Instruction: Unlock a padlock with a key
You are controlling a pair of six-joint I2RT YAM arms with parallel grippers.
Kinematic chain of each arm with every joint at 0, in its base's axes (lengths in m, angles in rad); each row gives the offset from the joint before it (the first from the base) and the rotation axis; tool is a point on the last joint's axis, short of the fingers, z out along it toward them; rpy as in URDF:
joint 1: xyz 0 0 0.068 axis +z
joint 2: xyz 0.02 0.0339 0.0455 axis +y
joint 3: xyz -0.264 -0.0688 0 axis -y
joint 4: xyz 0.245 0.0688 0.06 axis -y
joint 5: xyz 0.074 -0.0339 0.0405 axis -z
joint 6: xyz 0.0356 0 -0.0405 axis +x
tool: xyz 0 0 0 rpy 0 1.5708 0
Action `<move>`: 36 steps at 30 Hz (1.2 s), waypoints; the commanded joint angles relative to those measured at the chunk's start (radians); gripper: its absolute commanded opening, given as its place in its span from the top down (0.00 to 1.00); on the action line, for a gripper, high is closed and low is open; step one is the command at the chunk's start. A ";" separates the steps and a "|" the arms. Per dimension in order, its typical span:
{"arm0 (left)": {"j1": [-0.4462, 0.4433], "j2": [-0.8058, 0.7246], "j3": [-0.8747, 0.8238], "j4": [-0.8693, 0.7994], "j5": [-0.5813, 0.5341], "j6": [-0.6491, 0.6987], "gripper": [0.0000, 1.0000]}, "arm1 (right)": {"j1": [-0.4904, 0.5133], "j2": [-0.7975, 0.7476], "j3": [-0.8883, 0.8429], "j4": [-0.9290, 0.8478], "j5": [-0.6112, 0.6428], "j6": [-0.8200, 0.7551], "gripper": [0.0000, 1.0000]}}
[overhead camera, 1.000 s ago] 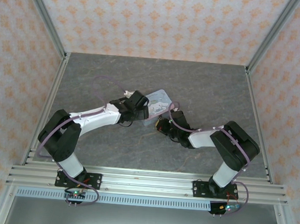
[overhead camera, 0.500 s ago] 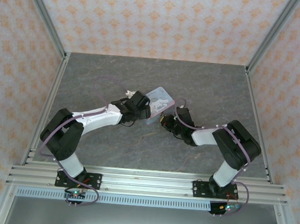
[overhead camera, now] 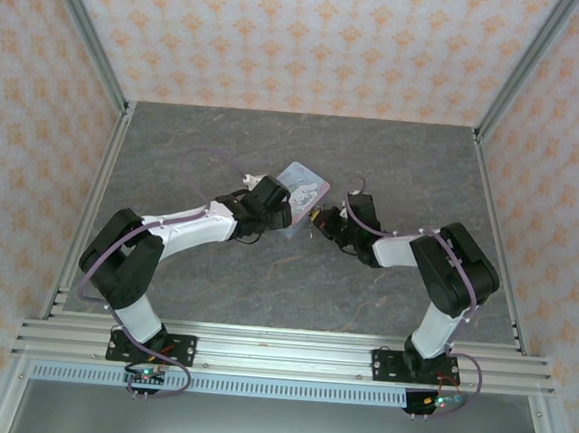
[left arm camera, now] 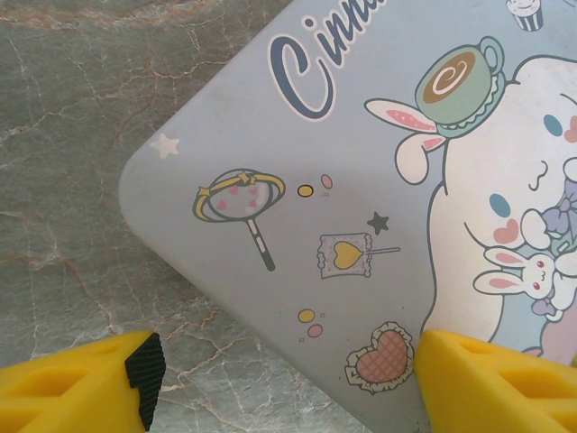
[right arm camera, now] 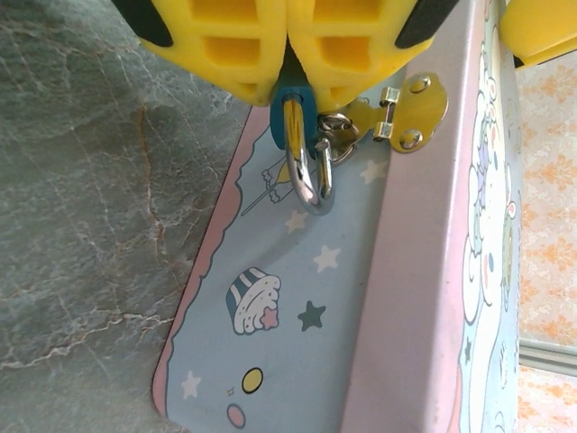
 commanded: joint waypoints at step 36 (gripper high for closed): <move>0.047 -0.281 0.024 -0.217 0.044 0.123 0.18 | -0.306 -0.249 -0.086 -0.263 -0.079 -0.155 1.00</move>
